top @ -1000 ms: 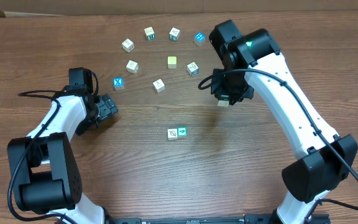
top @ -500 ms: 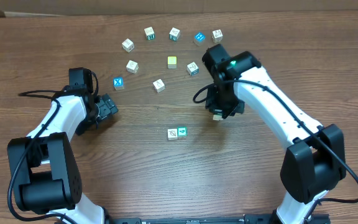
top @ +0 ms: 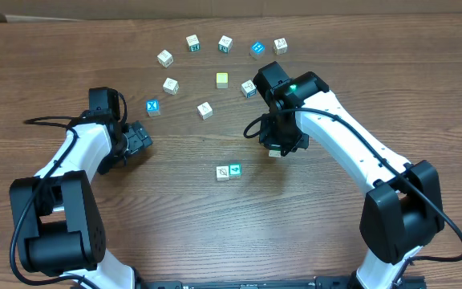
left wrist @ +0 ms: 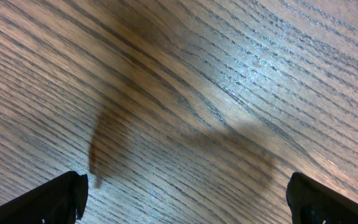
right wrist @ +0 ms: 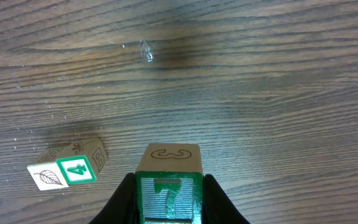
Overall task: Form a horizontal line
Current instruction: 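Carry the green 7 block toward the right side of the green 4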
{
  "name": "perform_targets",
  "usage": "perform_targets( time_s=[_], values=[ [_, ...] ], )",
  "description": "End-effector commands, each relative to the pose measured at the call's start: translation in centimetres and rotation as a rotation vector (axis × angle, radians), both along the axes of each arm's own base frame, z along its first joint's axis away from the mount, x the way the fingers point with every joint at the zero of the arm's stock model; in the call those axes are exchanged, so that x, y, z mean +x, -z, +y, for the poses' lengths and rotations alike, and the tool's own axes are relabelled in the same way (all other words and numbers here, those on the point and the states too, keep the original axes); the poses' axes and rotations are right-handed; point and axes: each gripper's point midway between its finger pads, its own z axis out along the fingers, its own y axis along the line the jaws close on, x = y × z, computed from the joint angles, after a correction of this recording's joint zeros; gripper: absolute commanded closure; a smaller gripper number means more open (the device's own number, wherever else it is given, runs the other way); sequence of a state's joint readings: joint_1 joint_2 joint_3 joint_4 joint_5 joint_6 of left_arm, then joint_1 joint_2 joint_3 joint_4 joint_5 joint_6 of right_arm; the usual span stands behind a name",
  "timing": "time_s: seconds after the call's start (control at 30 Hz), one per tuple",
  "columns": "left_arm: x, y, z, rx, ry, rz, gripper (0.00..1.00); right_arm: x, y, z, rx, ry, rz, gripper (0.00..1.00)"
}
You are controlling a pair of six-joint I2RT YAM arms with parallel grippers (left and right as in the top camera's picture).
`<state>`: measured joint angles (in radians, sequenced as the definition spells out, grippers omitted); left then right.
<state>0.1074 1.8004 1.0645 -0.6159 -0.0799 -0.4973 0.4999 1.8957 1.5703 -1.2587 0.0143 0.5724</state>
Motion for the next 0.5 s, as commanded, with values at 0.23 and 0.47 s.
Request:
perform_targets(
  time_s=[0.23,0.47],
  values=[
    [-0.3,0.5,0.2,0.005,-0.002,0.016,0.0,-0.8,0.7,-0.2,-0.015,0.0,0.029,0.9],
    [-0.3,0.5,0.2,0.005,-0.002,0.016,0.0,-1.2,2.0,-0.4,-0.019,0.0,0.039,0.9]
  ],
)
